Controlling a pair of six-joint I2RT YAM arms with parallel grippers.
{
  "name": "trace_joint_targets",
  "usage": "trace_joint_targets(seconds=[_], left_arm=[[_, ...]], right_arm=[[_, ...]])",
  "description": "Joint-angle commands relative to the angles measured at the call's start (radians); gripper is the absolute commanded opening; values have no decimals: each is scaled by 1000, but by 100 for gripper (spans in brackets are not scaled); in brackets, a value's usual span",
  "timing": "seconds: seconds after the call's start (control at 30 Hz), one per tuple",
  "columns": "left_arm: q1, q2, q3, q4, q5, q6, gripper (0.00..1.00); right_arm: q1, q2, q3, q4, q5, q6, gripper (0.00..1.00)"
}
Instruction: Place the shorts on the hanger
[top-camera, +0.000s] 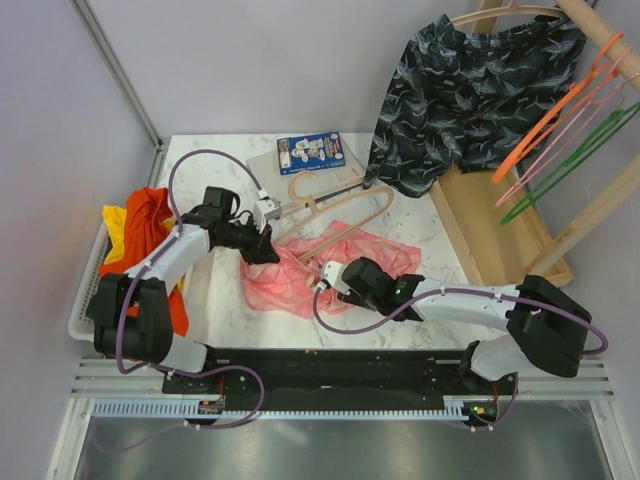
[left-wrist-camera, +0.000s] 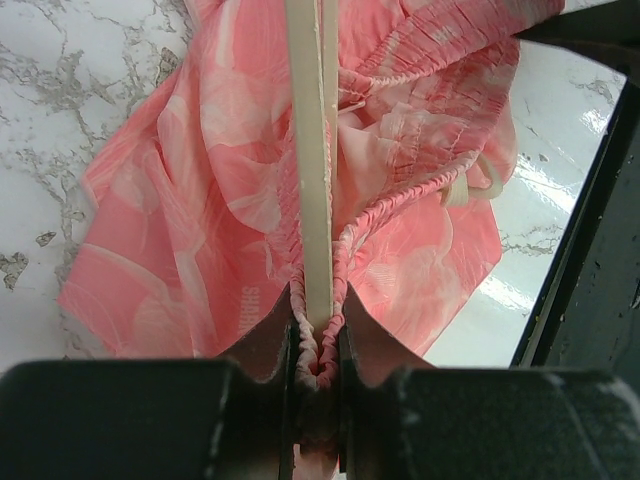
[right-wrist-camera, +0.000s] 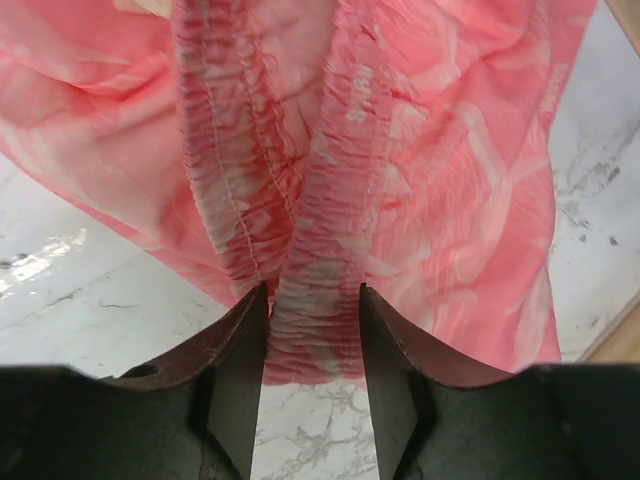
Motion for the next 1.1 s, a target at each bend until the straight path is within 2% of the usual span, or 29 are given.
trace_joint_targets(seconds=[0.0, 0.13, 0.37, 0.5, 0.67, 0.77, 0.87, 0.9, 1.0, 1.07], left_arm=[[8, -13, 23, 8, 33, -22, 2], [23, -25, 43, 6, 32, -22, 2], [34, -27, 55, 3, 44, 4, 2], [34, -6, 64, 19, 46, -34, 2], [34, 2, 63, 39, 41, -71, 2], [36, -4, 47, 51, 32, -77, 2], [37, -19, 14, 55, 43, -59, 2], [42, -27, 6, 54, 41, -50, 2], [98, -39, -6, 42, 58, -4, 2], [128, -38, 18, -22, 84, 64, 2]], right_arm=[[3, -62, -31, 71, 166, -38, 42], [-51, -98, -34, 78, 206, -63, 39], [-237, -92, -54, 156, 99, -66, 35], [-258, -44, -48, 220, 14, -75, 38], [-267, 36, 12, 222, -61, -72, 43], [-272, 10, -6, 202, -132, -78, 47], [-301, -1, 4, 164, -126, -48, 5], [-324, -12, 10, 153, -130, -28, 0], [-425, -88, 21, 92, -181, 11, 0], [-484, -153, 18, 41, -208, 20, 0]])
